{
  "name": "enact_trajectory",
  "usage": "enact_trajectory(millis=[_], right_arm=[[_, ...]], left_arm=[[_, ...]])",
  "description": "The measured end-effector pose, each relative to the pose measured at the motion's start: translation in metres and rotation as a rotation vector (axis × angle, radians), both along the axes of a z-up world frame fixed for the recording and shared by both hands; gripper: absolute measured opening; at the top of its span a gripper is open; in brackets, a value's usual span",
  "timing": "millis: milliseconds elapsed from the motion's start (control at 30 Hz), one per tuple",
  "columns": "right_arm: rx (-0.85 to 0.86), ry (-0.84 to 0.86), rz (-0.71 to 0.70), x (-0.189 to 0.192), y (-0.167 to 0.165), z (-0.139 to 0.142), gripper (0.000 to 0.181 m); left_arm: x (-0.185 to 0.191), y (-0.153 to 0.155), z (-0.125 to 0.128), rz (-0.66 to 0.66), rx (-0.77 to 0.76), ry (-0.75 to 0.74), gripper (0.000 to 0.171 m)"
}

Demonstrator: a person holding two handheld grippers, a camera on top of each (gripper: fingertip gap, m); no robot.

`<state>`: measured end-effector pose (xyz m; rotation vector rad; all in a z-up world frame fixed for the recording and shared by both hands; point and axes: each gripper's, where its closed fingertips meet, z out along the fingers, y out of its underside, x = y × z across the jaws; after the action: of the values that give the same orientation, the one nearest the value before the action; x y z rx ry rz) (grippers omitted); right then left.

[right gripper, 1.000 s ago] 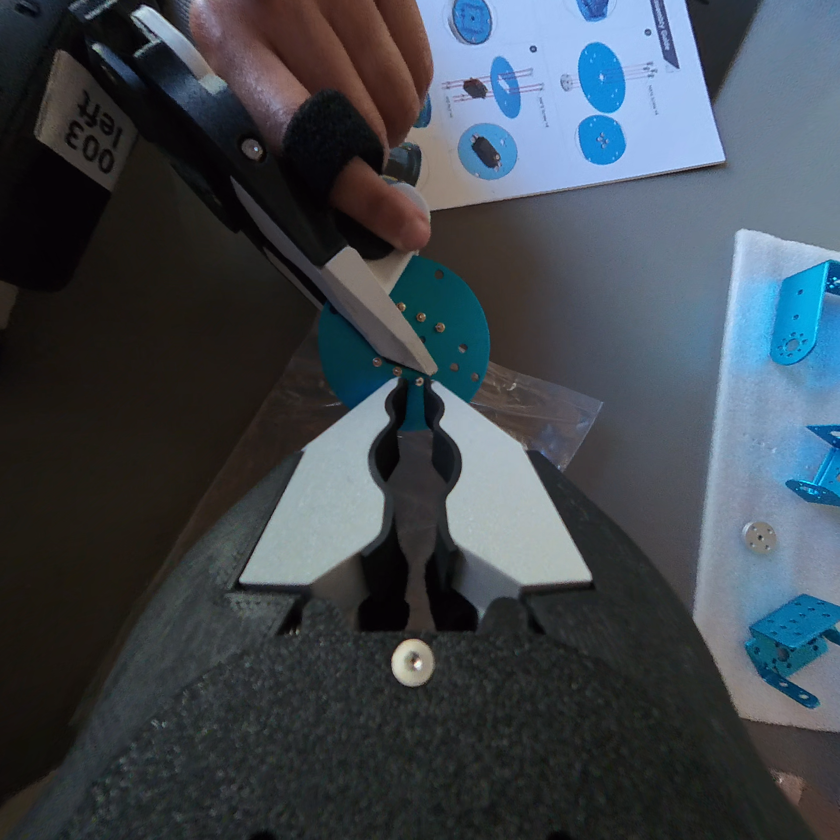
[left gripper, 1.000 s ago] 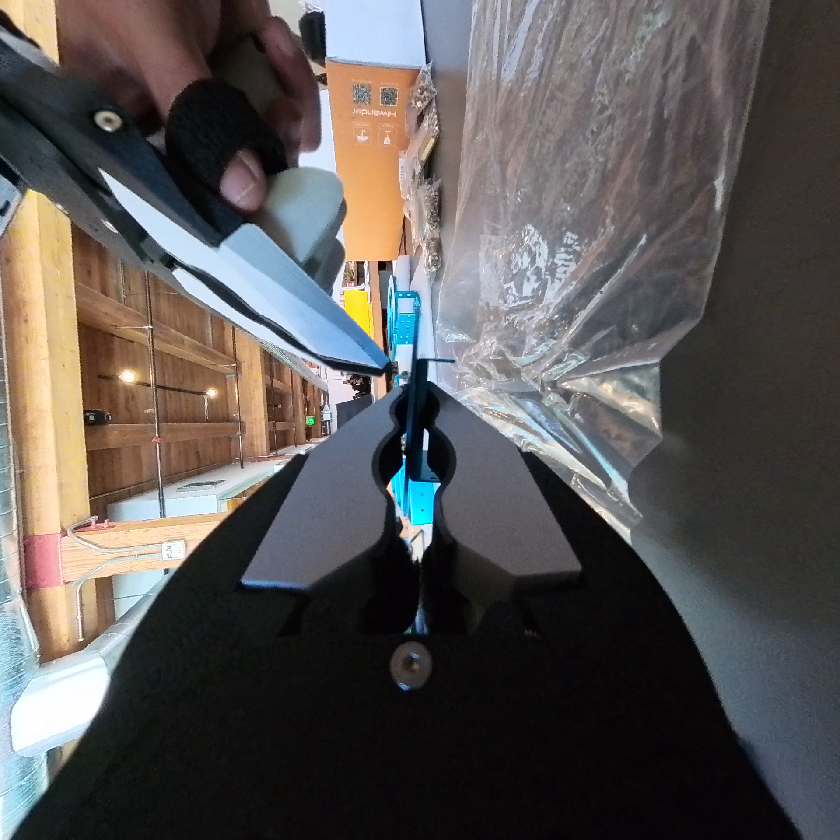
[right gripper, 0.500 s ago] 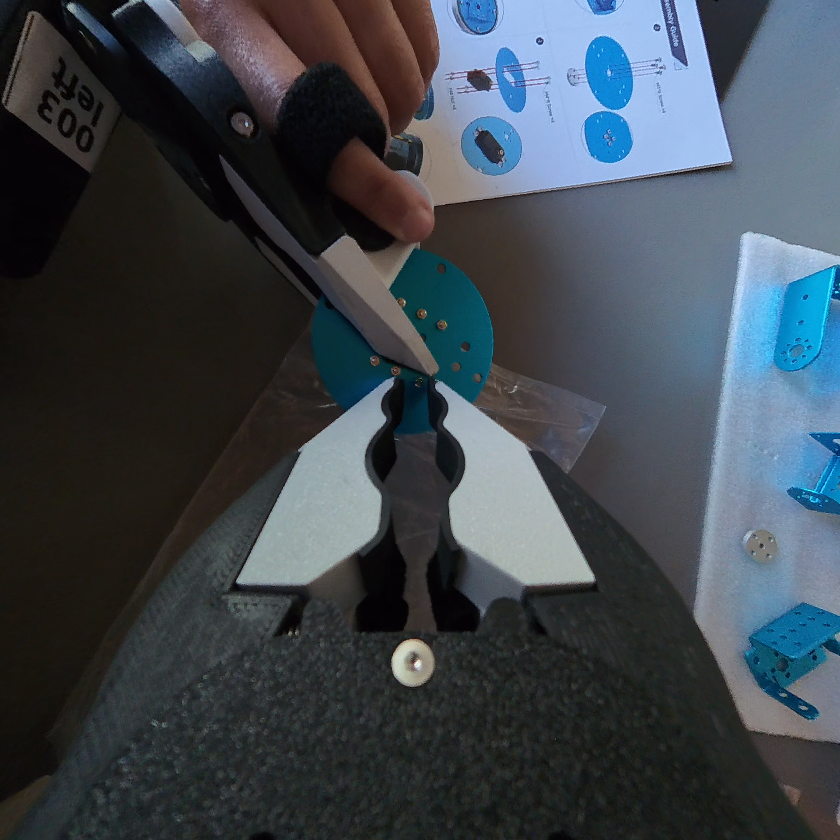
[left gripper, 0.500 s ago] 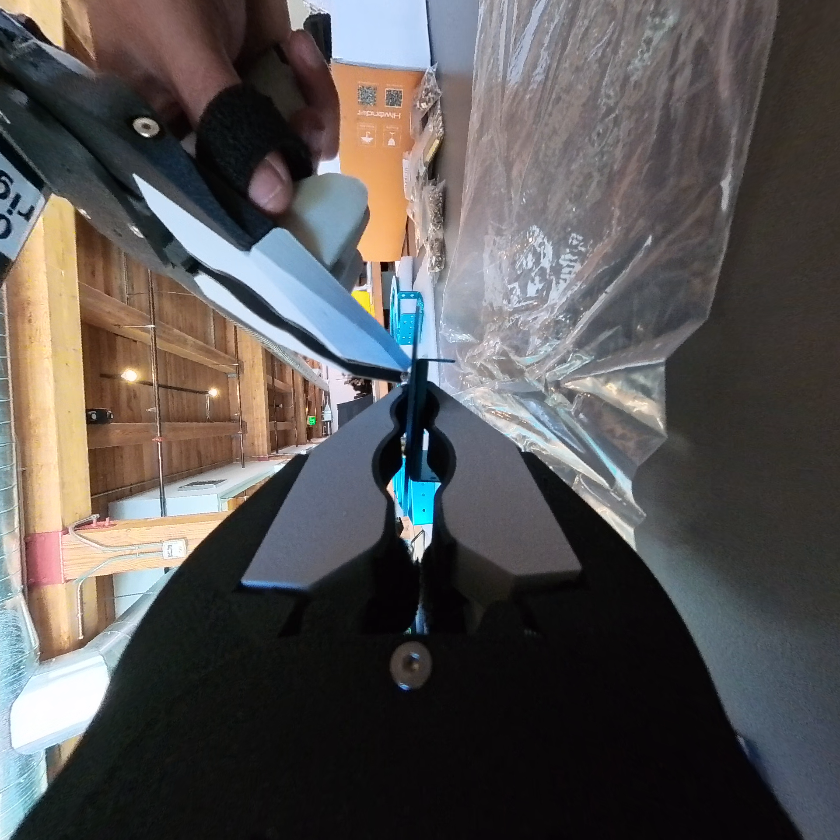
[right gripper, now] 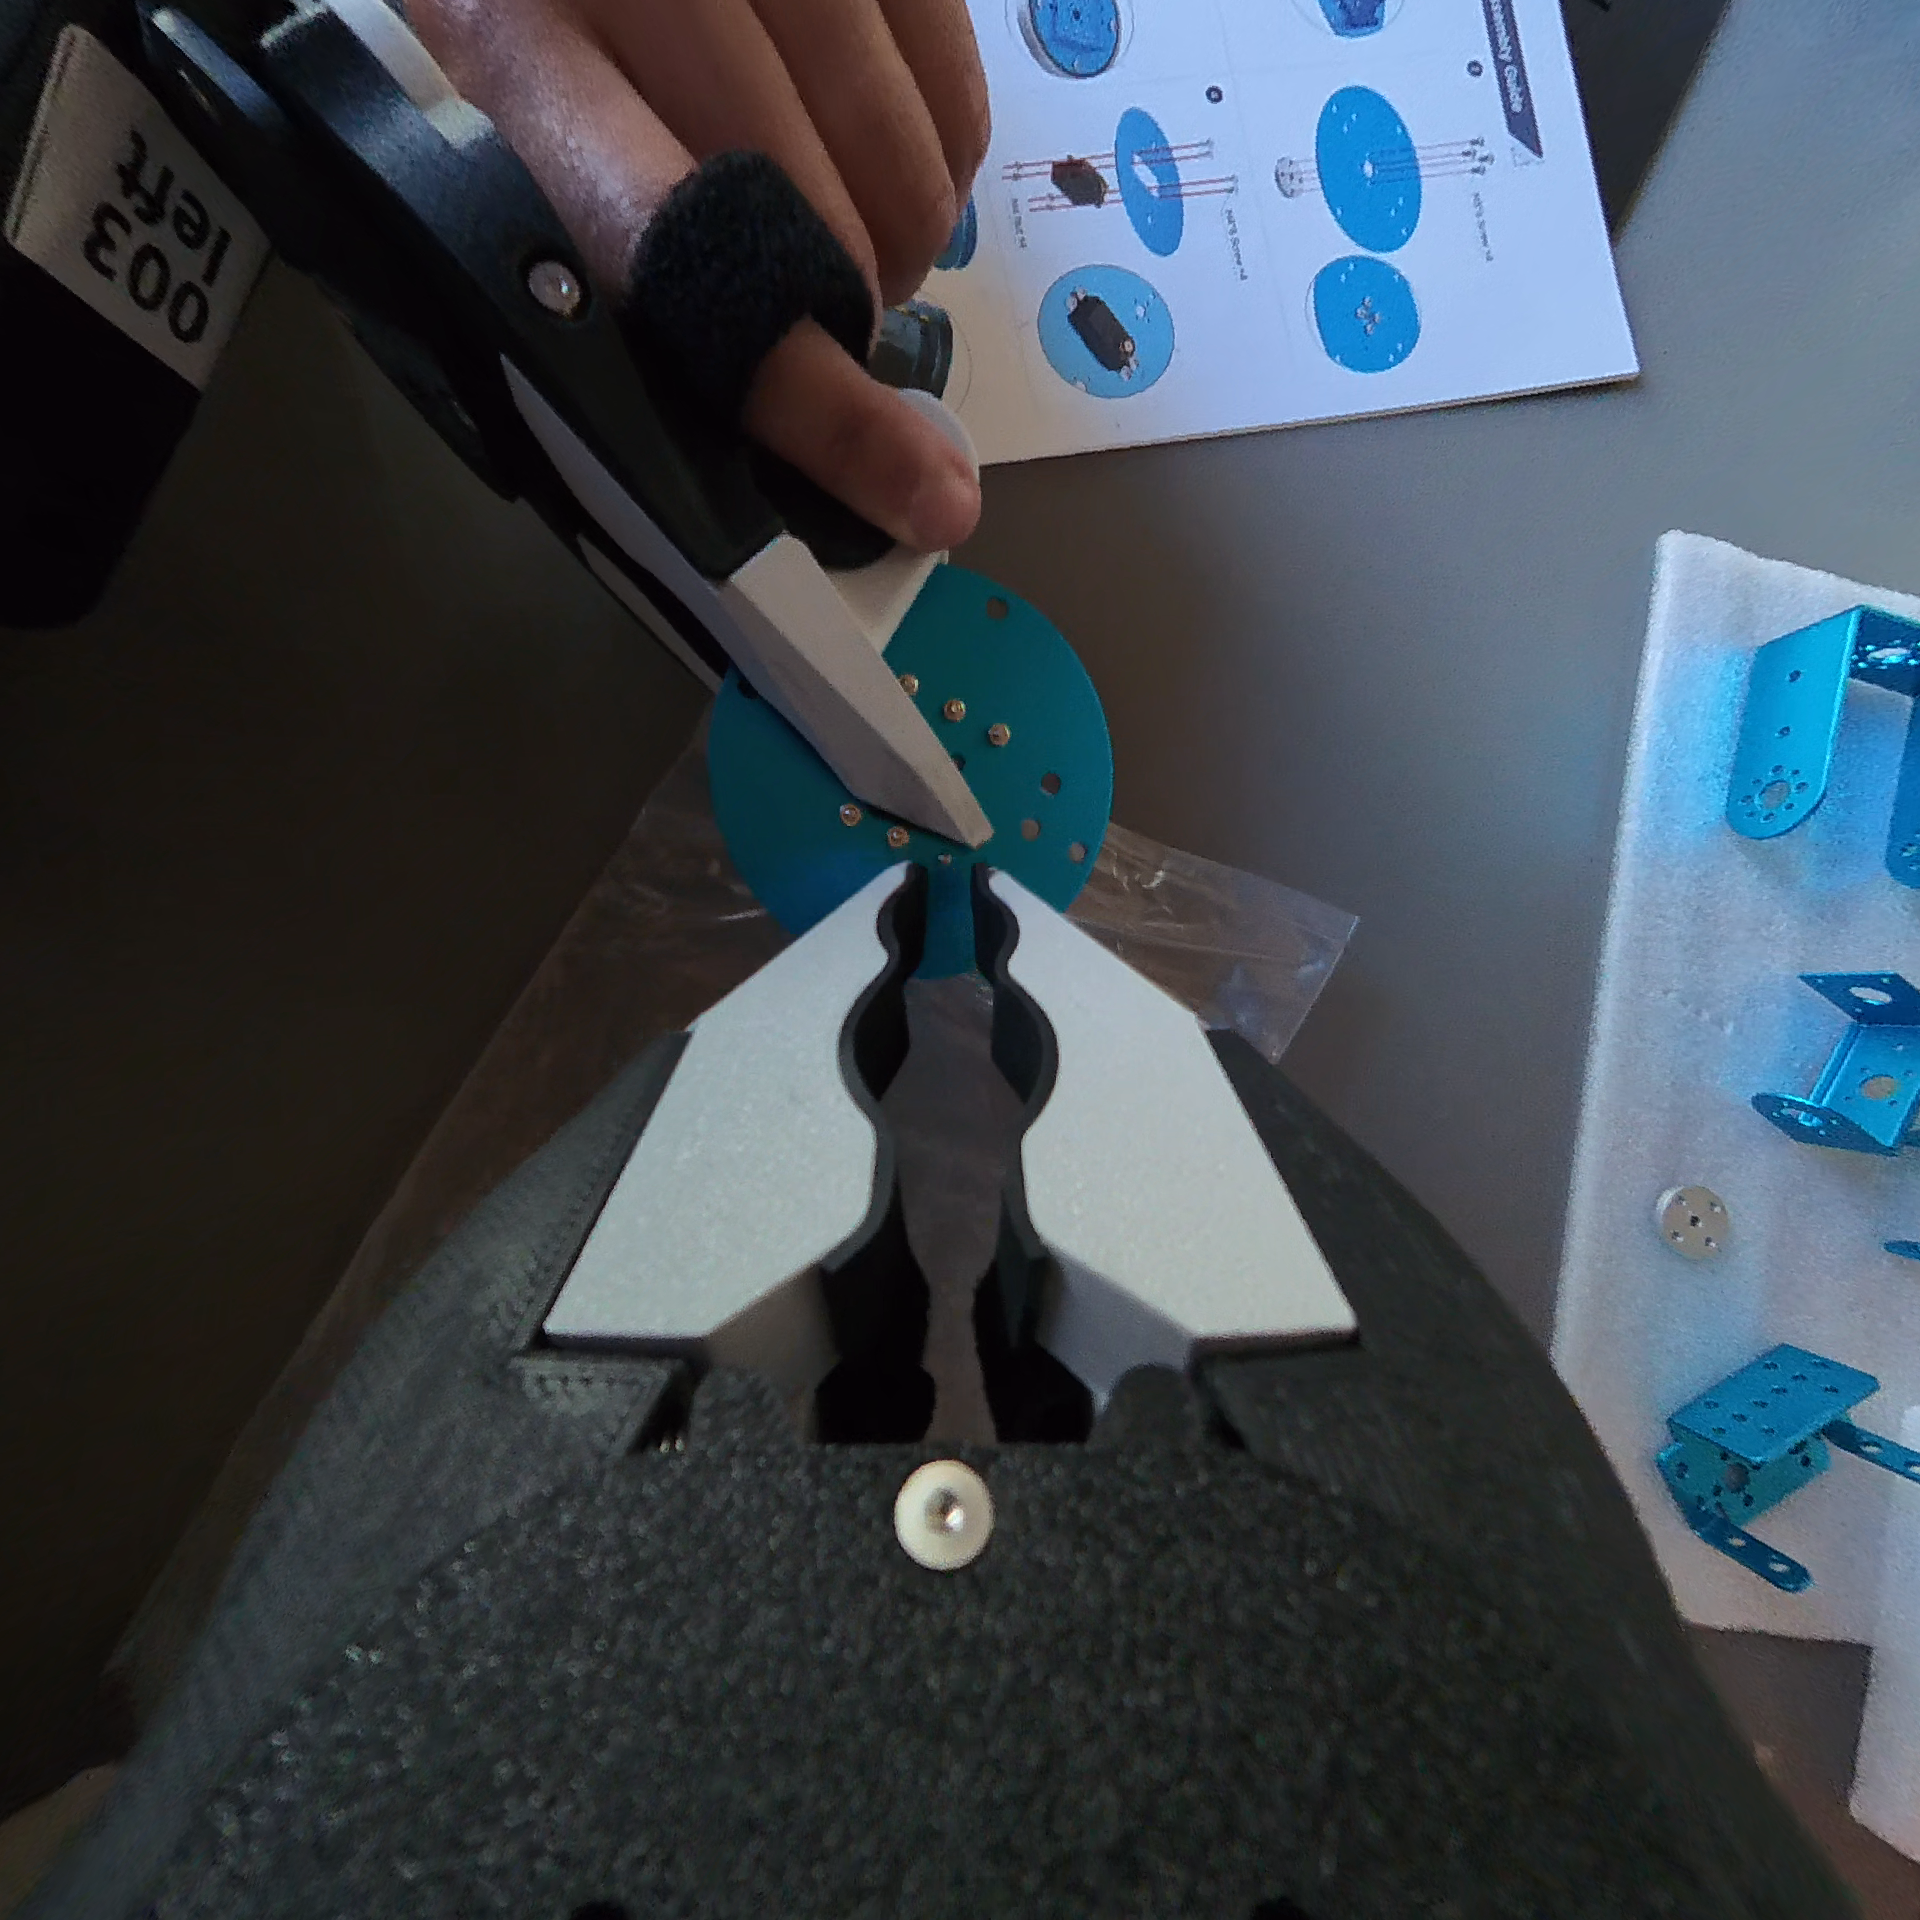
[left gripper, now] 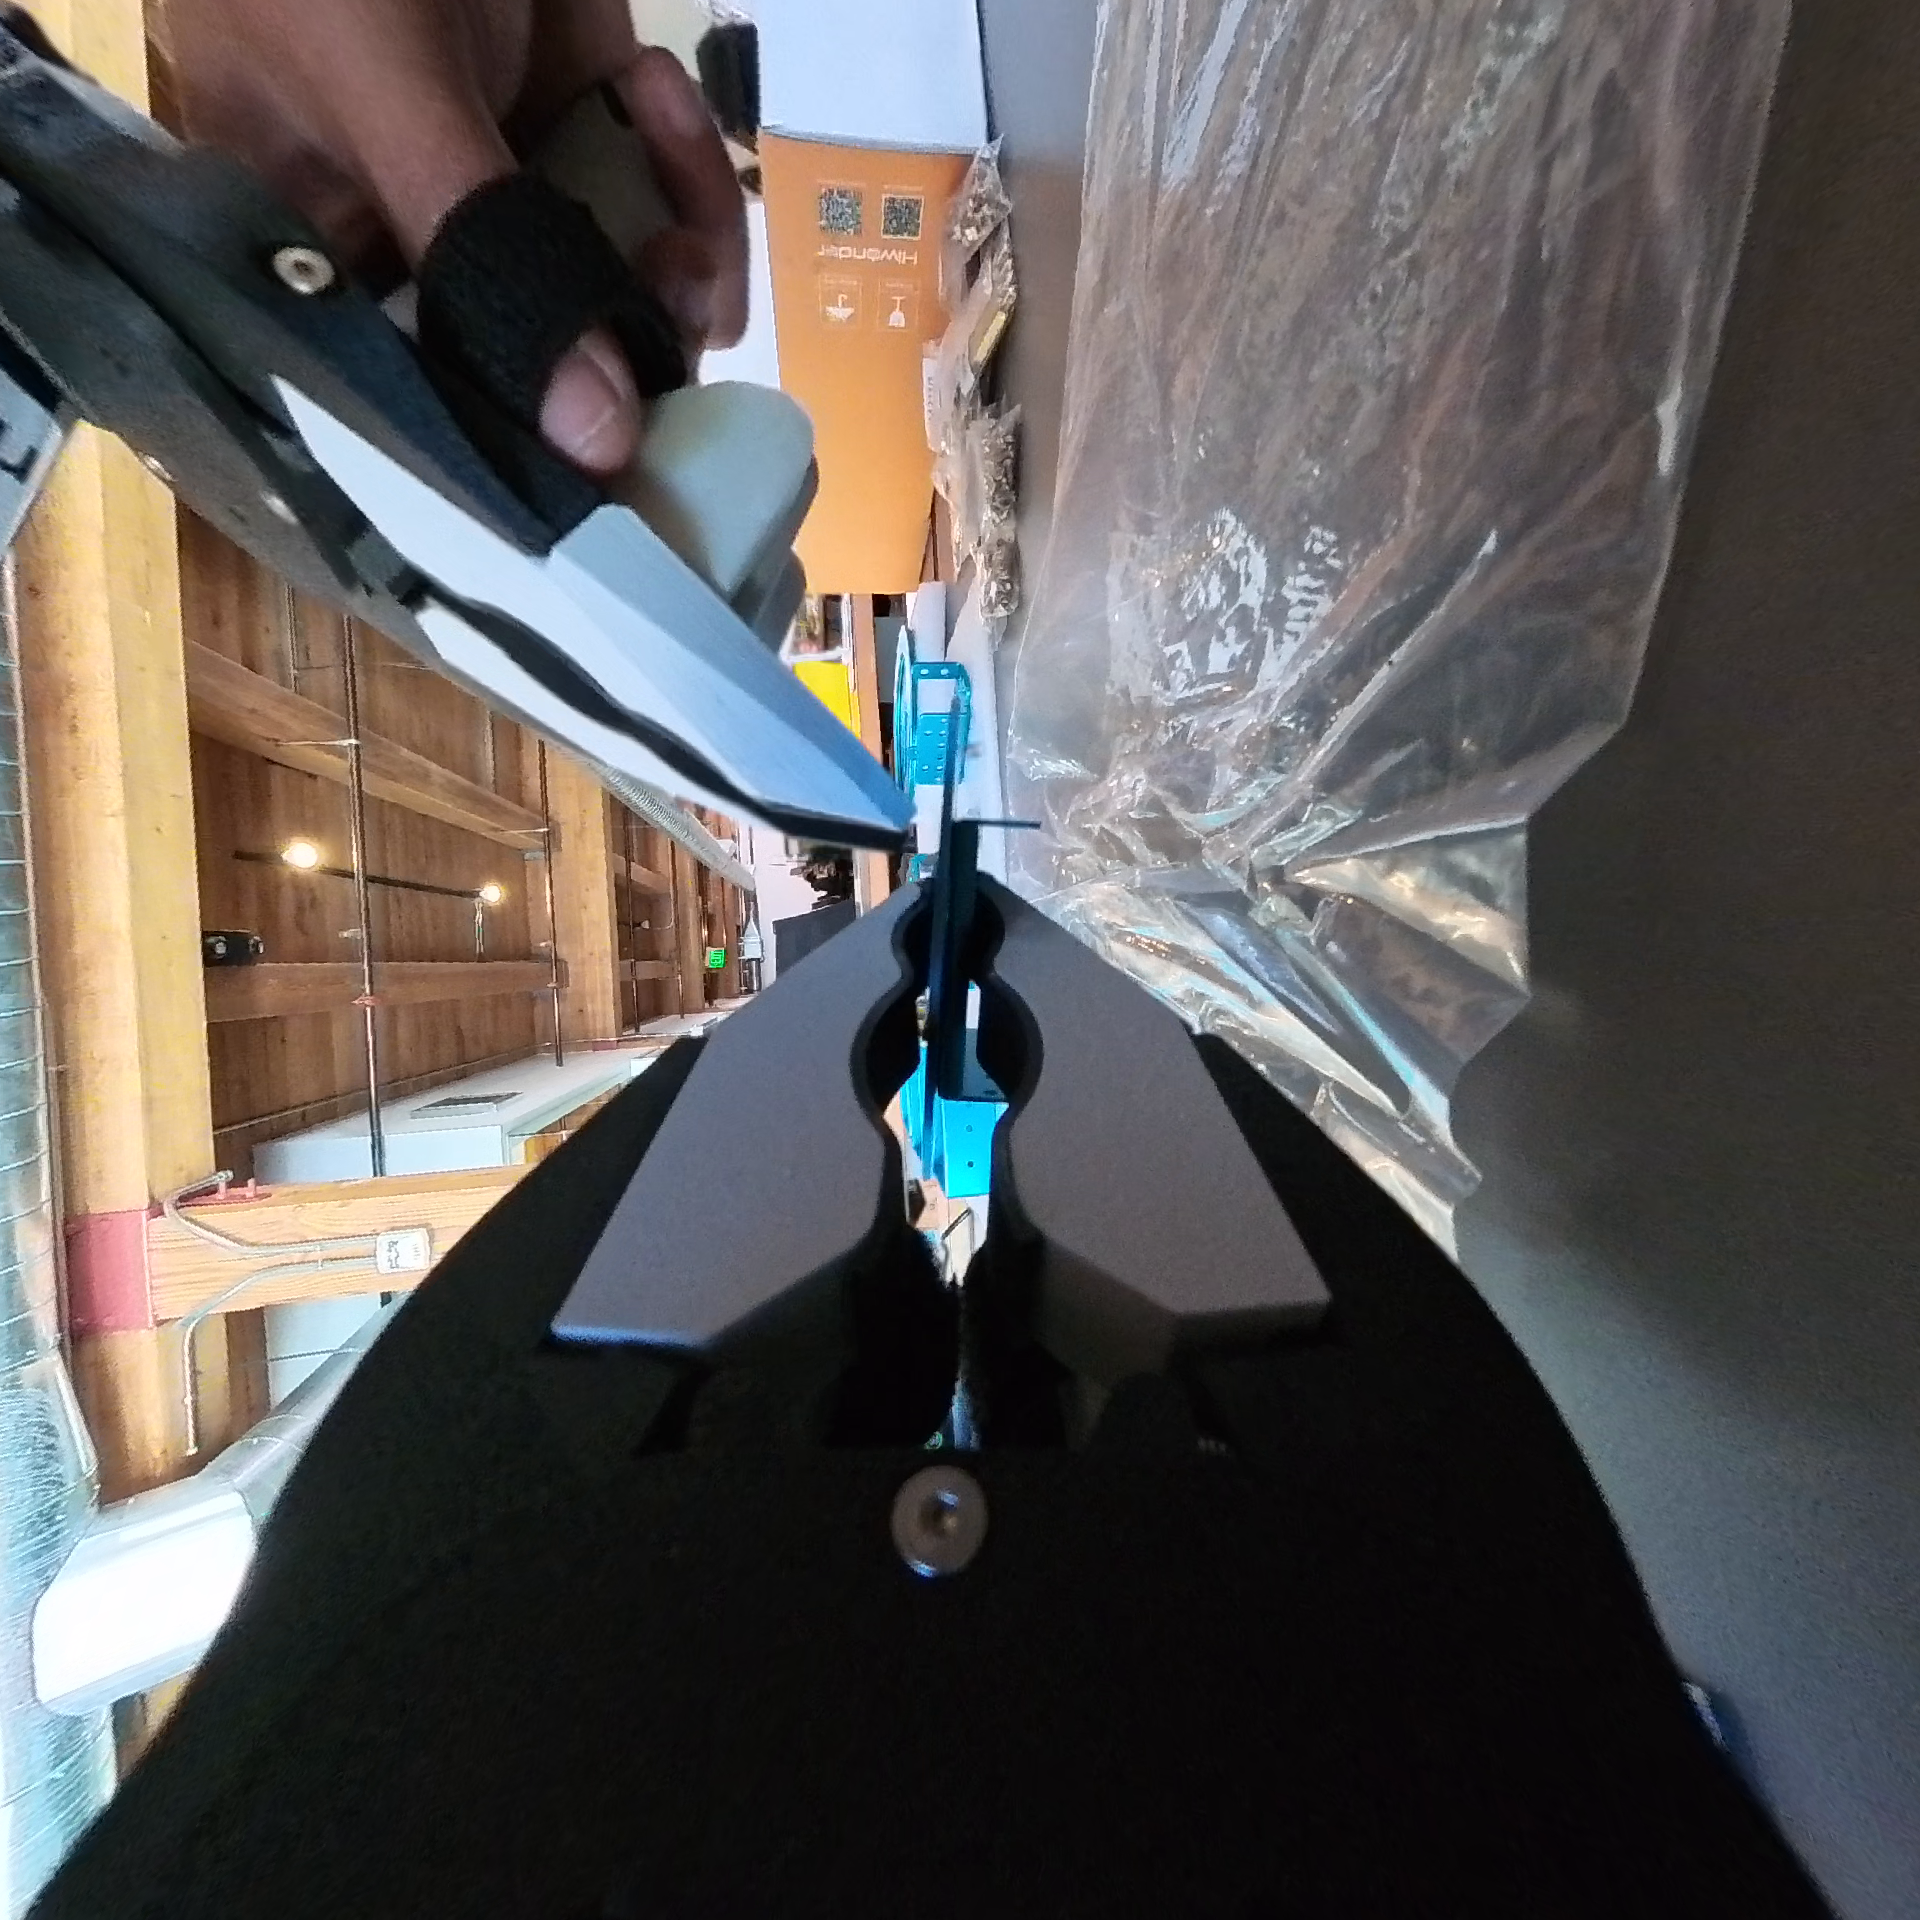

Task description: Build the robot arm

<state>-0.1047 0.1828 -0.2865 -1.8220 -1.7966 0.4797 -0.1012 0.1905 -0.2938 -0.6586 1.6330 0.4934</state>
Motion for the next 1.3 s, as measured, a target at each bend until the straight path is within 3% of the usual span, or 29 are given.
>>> enact_trajectory(millis=[133,267,400,600,733,1300], right_arm=[[0.036,-0.013,-0.04,0.016,0.009,0.005,0.007],[-0.002,0.003,-0.139,0.056,0.024,0.001,0.005],[-0.169,-0.051,-0.101,0.076,-0.007,-0.03,0.011],[-0.138,-0.105,-0.017,0.082,-0.044,-0.05,0.01],[-0.068,-0.087,-0.008,0.079,-0.043,-0.057,0.006],[-0.062,-0.096,-0.007,0.073,-0.038,-0.063,0.003]], left_arm=[[-0.001,0.0,0.001,0.001,0.003,-0.003,0.001],[-0.002,0.001,0.002,0.003,0.013,-0.001,0.001],[-0.003,0.002,0.0,-0.002,0.005,0.004,0.001],[-0.001,0.0,0.001,-0.002,0.013,-0.002,0.001],[0.0,0.0,-0.002,-0.006,0.002,0.007,0.001],[0.004,-0.006,-0.004,-0.021,0.007,0.015,0.002]])
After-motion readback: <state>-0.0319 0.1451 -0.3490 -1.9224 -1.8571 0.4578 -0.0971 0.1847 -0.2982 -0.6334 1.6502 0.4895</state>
